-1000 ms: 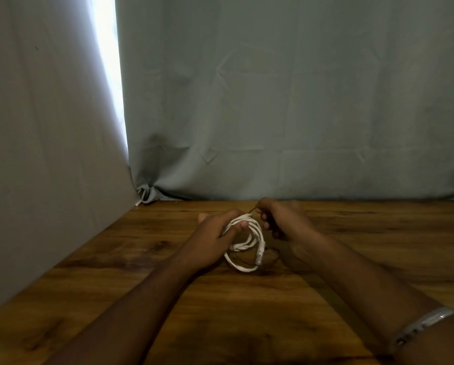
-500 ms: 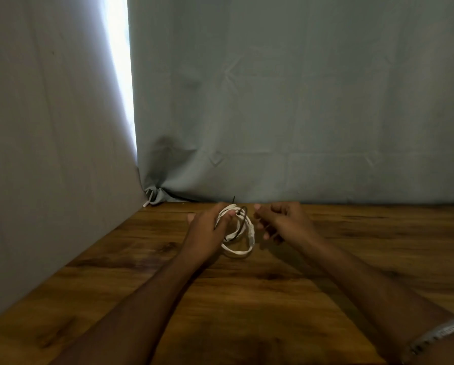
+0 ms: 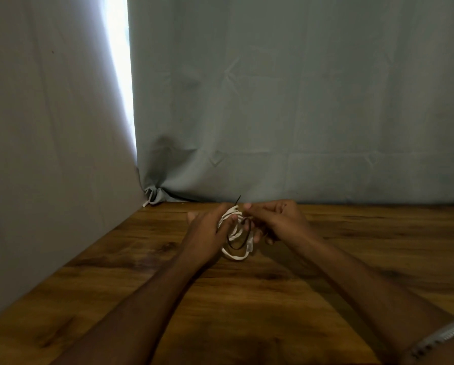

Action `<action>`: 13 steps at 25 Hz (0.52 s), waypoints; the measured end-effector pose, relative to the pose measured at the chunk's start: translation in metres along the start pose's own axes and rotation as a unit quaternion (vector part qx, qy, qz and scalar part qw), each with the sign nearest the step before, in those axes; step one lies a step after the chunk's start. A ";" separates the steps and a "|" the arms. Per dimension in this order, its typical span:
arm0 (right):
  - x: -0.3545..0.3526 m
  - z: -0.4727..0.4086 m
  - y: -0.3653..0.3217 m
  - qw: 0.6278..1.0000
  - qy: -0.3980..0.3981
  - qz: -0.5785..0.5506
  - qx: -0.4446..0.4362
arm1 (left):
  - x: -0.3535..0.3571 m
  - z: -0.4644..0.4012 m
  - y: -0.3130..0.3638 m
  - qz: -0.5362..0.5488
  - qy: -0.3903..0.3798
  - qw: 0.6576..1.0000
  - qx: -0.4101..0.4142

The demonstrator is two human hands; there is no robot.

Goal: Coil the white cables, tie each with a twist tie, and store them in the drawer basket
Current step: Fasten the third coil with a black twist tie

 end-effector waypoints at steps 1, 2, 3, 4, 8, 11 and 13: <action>0.000 -0.001 0.000 1.000 -0.010 0.003 -0.008 | 0.000 0.000 0.001 -0.006 -0.004 1.000 0.003; 0.000 -0.002 0.001 1.000 -0.017 0.002 -0.010 | 0.001 0.000 0.000 -0.009 -0.006 1.000 0.004; -0.001 -0.003 0.002 1.000 -0.021 -0.002 -0.006 | 0.003 -0.001 -0.001 -0.007 -0.009 1.000 0.001; -0.002 -0.005 0.003 1.000 -0.022 -0.005 0.002 | 0.005 -0.002 -0.003 0.000 -0.015 1.000 -0.002; -0.003 -0.004 0.003 0.999 -0.018 0.037 0.001 | 0.008 -0.002 -0.010 0.011 -0.031 0.999 -0.015; -0.004 -0.006 0.002 0.999 -0.018 0.042 -0.019 | 0.007 -0.003 -0.008 -0.016 -0.031 0.999 0.001; -0.015 -0.014 0.006 0.996 0.031 0.076 -0.036 | 0.006 -0.002 -0.004 -0.031 -0.035 0.999 0.012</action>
Point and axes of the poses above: each hand's wrist, its own z-axis away from the middle knuckle, its own x-axis out of the palm, y = z × x, the point moved 5 cm from there along -z, towards the middle knuckle, and after that the axes turned 3 degrees about y, right-handed, at the moved point
